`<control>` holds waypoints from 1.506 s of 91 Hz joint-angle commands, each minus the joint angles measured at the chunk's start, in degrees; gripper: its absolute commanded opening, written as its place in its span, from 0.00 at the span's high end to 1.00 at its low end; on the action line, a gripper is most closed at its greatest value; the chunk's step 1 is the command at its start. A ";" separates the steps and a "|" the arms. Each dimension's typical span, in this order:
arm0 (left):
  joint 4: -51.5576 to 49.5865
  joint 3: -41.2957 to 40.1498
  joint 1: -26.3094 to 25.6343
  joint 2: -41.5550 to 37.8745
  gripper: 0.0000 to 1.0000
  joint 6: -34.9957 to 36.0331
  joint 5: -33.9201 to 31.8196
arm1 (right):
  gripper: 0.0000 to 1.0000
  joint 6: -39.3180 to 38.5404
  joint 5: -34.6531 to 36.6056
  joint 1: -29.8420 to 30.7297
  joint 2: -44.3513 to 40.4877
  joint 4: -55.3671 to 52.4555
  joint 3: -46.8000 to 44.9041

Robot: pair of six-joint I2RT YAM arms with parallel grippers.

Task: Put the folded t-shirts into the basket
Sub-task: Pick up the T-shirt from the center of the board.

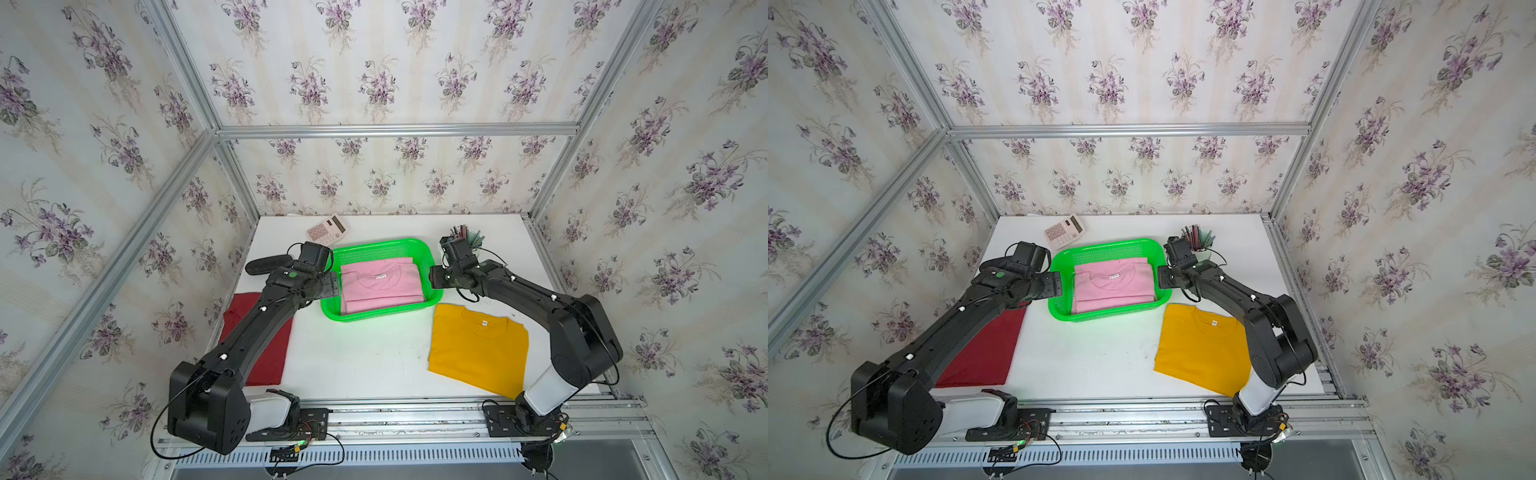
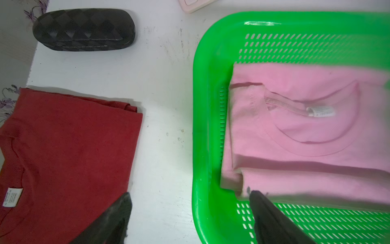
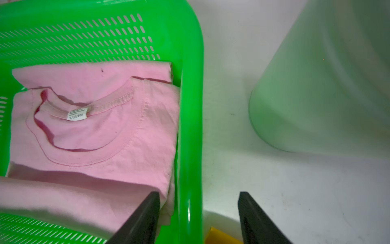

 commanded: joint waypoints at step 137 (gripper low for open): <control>27.44 -9.21 -26.75 1.76 0.20 19.08 14.29 | 0.49 9.51 0.00 -6.13 -22.87 -8.93 -11.16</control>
